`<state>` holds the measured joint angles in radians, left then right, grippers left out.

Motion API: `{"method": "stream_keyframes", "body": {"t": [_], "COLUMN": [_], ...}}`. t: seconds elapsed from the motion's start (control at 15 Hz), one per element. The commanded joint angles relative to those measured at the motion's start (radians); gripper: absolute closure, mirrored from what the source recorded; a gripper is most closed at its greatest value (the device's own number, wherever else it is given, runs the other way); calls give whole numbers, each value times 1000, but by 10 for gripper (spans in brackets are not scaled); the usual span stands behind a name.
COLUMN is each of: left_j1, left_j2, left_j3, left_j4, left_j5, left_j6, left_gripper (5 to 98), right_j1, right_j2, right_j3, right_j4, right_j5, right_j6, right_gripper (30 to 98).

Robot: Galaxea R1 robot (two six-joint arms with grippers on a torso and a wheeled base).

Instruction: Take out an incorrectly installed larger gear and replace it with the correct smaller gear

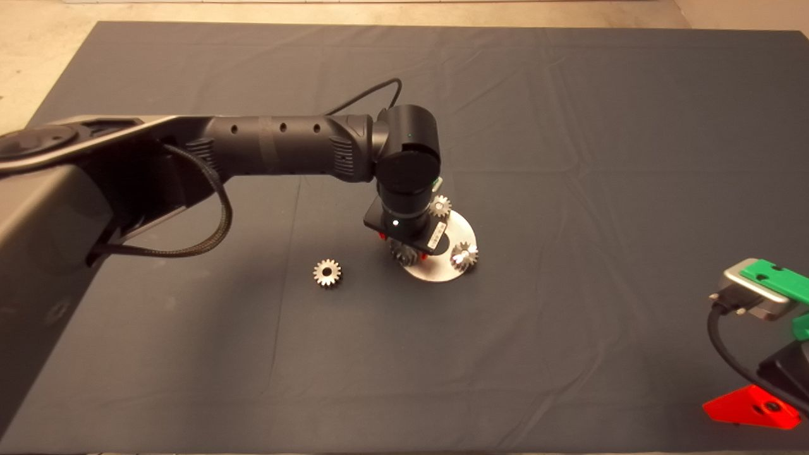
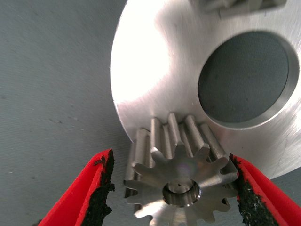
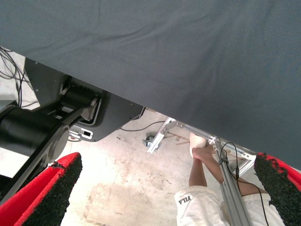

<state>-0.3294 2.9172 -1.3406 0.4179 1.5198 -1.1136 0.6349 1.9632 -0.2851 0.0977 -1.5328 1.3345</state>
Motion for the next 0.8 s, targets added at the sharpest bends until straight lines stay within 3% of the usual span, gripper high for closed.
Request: {"method": "stream_keyframes", "body": {"t": [0.0,0.2,0.73], "left_j1": [3,4,-8], "left_j2": [3,3,4], "left_j3": [-10,-15,-56], "left_j4": [-44,-48,-47], "left_j5": [120,120,106], "left_j6": [14,20,20], "left_gripper": [434,485,488], "right_j1": [17,17,17], "right_j2": [-4,-5,-8], "right_j3": [5,5,5], "right_j4": [34,34,34], "right_j5": [-54,-55,-55], "right_j6": [-3,-3,-3], "right_gripper": [317,317,317]}}
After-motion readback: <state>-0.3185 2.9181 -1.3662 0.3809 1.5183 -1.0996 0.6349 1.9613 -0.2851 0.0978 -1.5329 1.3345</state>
